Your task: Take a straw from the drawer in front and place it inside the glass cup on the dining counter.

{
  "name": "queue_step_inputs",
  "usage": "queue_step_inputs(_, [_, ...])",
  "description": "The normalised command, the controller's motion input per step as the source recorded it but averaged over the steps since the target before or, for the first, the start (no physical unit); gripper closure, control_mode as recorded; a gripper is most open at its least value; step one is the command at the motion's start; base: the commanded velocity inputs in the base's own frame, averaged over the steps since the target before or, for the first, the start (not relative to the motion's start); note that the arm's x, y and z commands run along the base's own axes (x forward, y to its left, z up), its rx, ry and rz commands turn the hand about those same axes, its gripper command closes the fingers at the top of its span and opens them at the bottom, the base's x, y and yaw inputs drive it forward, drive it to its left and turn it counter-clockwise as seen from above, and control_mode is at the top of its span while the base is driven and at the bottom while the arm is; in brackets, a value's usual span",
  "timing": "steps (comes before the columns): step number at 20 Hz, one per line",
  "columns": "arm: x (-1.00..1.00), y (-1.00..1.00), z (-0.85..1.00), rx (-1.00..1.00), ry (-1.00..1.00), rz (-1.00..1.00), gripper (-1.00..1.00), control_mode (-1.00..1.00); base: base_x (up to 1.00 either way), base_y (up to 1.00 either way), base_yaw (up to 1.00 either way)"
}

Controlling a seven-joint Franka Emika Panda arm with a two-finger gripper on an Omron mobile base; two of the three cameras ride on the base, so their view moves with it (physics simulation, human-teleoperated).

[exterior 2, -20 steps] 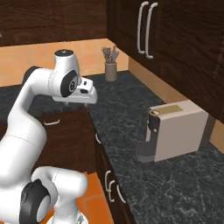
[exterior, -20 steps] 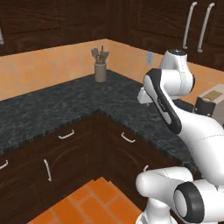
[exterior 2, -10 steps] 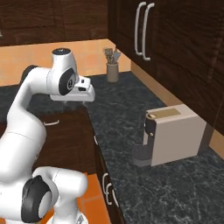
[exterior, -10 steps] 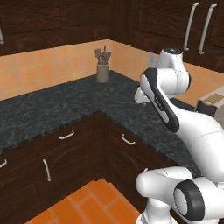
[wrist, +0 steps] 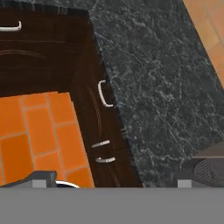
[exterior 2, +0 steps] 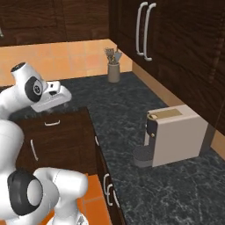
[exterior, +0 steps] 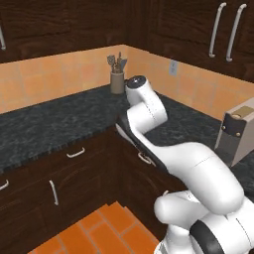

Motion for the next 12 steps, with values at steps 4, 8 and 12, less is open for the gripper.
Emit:
queue_step_inputs(4, [0.0, 0.34, -0.74, -0.45, -0.18, 0.0, -1.0, -1.0, 0.0, 0.0, 0.0])
queue_step_inputs(8, [0.04, 0.21, -0.82, -0.39, -0.05, 0.0, -1.0, -1.0, 0.0, 0.0, 0.0])
queue_step_inputs(12, [0.19, 0.05, -0.78, -0.31, 0.0, 0.0, -1.0, -1.0, 0.0, 0.0, 0.0])
